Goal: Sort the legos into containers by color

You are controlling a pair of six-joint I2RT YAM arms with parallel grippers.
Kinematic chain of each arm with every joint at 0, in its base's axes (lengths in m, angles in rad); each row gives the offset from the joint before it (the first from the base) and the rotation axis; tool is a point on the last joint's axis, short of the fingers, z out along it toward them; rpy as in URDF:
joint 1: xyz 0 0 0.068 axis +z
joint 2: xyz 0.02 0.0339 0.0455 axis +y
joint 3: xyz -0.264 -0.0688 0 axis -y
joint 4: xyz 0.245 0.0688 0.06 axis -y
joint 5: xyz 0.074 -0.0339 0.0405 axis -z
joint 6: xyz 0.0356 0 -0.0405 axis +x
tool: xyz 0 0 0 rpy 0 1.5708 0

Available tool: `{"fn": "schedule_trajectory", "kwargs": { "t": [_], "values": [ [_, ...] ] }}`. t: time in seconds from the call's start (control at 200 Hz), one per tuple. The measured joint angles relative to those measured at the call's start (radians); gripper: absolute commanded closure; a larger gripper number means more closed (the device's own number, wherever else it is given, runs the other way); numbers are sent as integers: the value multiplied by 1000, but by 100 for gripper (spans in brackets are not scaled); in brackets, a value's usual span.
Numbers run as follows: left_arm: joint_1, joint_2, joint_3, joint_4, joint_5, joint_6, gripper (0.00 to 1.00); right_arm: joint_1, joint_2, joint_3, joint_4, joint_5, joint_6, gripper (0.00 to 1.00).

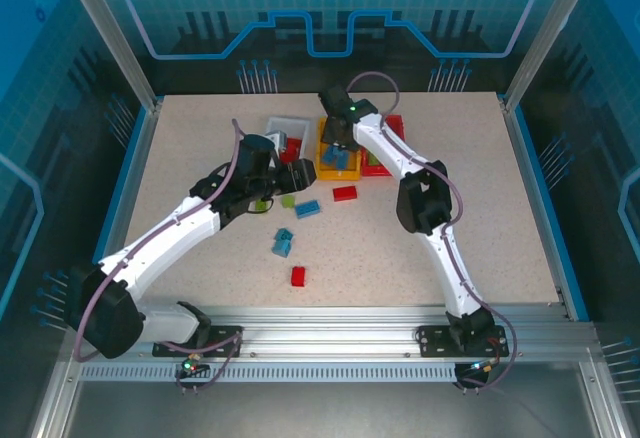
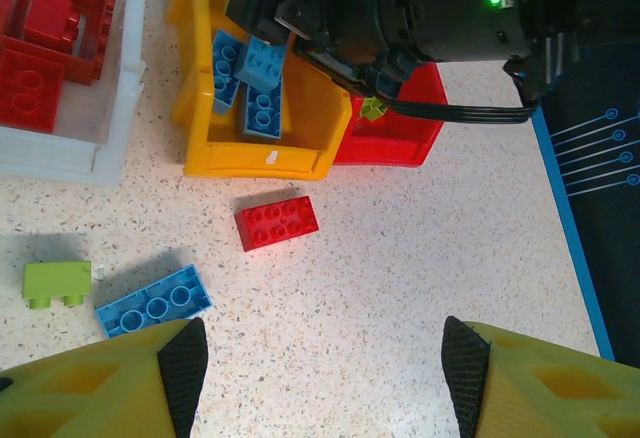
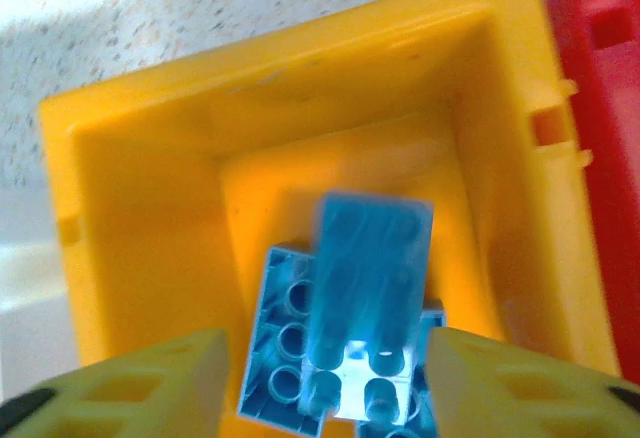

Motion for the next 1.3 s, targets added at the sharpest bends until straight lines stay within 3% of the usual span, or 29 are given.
{"fn": "schedule_trajectory", "kwargs": {
  "t": [0.185, 0.365, 0.49, 0.645, 0.765, 0.9, 1.161, 1.296],
  "values": [
    [0, -11, -42, -7, 0, 0, 33, 35, -48, -11, -14, 3, -35, 42],
    [0, -35, -93, -53, 0, -14, 33, 98, -246, -151, 9, 41, -47, 46],
    [-30, -74, -147, -127, -11, -45, 33, 166, -505, -415, 101, 73, -60, 42],
    [-203, -130, -246, -222, -54, -107, 32, 289, -875, -882, 306, 87, -121, 33],
    [-337, -151, -337, -266, -78, -184, 30, 383, -1134, -1285, 494, -5, -190, 29],
    [-396, -140, -391, -275, -95, -237, 28, 423, -1345, -1630, 605, -114, -214, 27],
    [-408, 9, -394, -208, -99, -244, 30, 511, -1586, -1819, 608, -124, -152, 28],
    [-408, 76, -394, -191, -100, -237, 43, 515, -1606, -1834, 610, -108, -124, 29]
  ]
}}
